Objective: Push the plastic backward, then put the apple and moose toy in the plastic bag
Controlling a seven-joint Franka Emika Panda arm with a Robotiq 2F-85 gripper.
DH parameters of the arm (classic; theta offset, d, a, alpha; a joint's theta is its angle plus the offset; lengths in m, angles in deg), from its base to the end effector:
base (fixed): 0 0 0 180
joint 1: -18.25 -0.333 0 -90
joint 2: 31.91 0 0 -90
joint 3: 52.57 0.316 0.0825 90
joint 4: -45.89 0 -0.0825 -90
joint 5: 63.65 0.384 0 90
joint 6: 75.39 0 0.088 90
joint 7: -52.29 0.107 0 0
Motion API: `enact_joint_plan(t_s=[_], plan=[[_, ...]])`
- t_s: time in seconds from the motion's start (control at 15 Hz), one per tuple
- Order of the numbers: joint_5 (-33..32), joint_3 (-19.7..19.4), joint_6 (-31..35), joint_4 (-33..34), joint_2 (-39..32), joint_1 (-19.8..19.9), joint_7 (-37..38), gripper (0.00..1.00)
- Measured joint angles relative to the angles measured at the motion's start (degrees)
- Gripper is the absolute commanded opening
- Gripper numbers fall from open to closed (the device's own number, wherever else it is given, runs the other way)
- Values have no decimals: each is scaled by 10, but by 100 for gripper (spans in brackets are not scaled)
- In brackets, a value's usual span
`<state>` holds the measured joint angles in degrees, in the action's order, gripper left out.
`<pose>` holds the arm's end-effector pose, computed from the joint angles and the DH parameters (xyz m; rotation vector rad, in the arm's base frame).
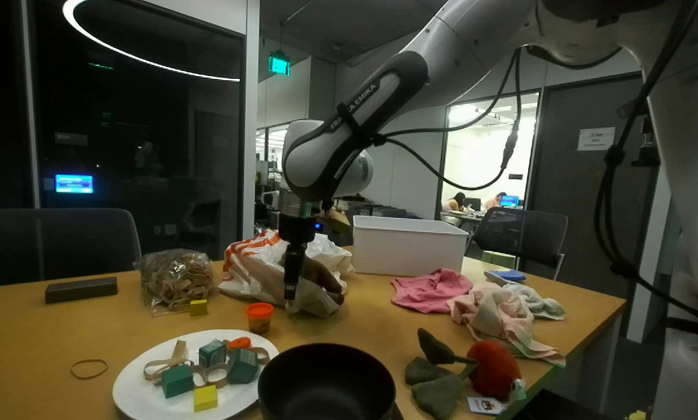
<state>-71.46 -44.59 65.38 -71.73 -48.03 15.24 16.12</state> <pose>0.5914 0.1123 0.3139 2.7414 1.3504 0.1711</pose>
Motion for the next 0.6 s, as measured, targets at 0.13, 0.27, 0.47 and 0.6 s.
enact_joint_plan(t_s=[0.13, 0.27, 0.47, 0.6], plan=[[0, 0, -1, 19, -21, 0, -2, 100], [0, 0, -6, 38, -41, 1, -2, 74], [-2, -4, -16, 65, -68, 5, -2, 51], [-3, -6, -22, 77, -78, 10, -2, 35]])
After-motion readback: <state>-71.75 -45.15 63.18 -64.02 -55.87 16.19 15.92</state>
